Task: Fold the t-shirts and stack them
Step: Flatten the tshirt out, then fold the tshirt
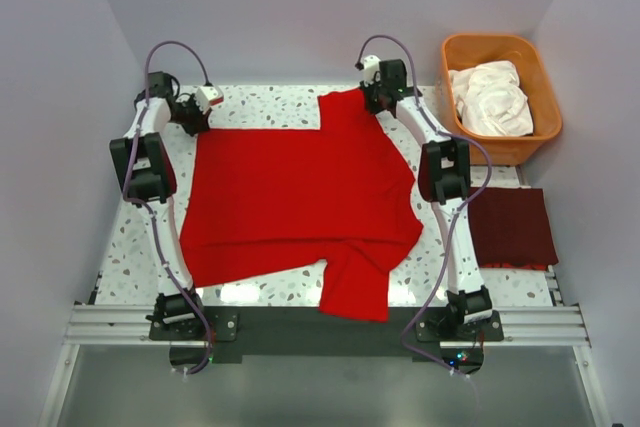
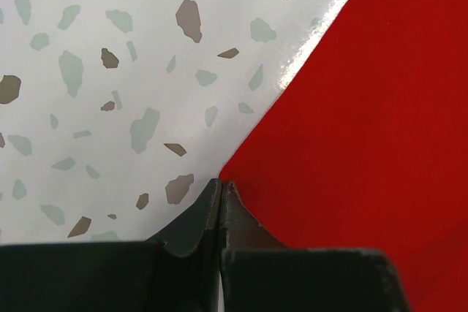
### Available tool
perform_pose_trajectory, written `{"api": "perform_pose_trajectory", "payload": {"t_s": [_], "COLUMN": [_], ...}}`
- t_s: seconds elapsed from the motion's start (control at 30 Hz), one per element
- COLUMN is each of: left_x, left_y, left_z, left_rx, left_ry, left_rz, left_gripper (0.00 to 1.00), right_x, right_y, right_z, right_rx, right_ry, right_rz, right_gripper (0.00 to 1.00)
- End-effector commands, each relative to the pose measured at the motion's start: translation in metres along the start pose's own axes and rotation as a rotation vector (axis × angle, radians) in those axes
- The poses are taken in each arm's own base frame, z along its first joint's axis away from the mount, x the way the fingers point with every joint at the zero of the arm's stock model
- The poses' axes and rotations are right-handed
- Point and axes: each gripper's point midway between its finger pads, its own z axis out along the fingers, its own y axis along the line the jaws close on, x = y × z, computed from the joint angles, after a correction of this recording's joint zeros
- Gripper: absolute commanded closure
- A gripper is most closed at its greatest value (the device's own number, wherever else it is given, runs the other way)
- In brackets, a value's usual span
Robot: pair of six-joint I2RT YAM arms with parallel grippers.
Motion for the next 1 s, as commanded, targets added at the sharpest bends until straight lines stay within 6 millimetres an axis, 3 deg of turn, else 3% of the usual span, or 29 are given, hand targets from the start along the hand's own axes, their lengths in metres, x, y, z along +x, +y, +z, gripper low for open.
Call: {"api": "perform_pose_trajectory", "payload": {"t_s": [0.0,0.17,0.37,0.67,0.97], "left_x": [-0.006,-0.027,-0.062,-0.083,-0.077], "left_y": [0.005,0.022,0.040,0.040,0.030], "left_z": [0.003,-0.008,-0.036,-0.056,-0.088], "left_rx": [-0.005,-0.075,-0.180,-0.197,-0.216], "left_ry": [-0.014,-0.081,-0.187,-0.248,-0.265], "left_rz": [0.017,0.008,0.046,0.088,0.126], "left_gripper": [1.00,1.00,1.00,1.00,1.00], "right_x": [-0.048,-0.080,-0.112,-0.119,-0.120], "right_y": [-0.027,-0.035,-0.037,-0.028,-0.016], "right_z": [-0.016,-0.027,-0.050,-0.076,-0.111], "right_rx": [0.080,0.112,0.122,0.090,0.052], "right_ry": [-0.130,-0.219,-0.300,-0.301,-0.284], "right_rz": [-0.016,-0.020,-0.049,-0.060,-0.064], "right_gripper": [1.00,1.00,1.00,1.00,1.00]}}
